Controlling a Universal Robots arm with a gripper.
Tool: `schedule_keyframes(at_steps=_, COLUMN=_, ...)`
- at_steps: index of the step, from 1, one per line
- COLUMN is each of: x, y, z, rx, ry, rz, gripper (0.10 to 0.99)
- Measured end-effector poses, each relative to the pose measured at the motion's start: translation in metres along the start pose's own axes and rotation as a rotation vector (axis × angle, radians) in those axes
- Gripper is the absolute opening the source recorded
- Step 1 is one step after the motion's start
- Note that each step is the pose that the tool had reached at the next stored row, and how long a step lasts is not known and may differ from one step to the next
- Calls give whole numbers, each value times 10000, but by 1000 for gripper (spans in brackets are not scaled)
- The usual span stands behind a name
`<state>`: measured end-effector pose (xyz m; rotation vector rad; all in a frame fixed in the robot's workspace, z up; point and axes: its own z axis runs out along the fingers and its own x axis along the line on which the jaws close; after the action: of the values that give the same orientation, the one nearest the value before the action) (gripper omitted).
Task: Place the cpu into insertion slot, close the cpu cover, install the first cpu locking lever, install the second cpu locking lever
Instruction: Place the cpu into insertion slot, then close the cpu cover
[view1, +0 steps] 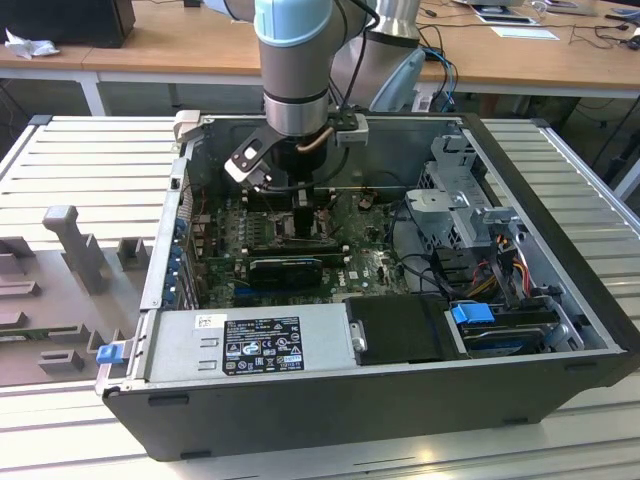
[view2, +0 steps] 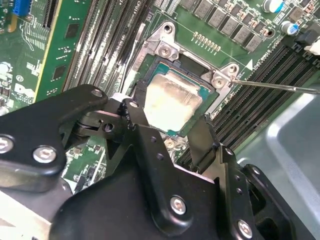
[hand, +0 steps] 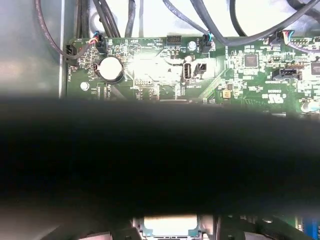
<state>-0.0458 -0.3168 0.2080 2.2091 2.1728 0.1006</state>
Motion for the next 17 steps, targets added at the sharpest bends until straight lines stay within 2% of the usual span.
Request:
schedule_keyframes(at_steps=2, x=1, y=2, z=-31, rx=-1, ry=-26, rz=0, gripper=459)
schedule_keyframes(at_steps=5, x=1, y=3, z=-48, rx=-1, ry=-46, rz=-1, gripper=106)
schedule_keyframes(at_steps=17, x=3, y=9, z=-122, rx=-3, ry=-45, rz=2, gripper=106)
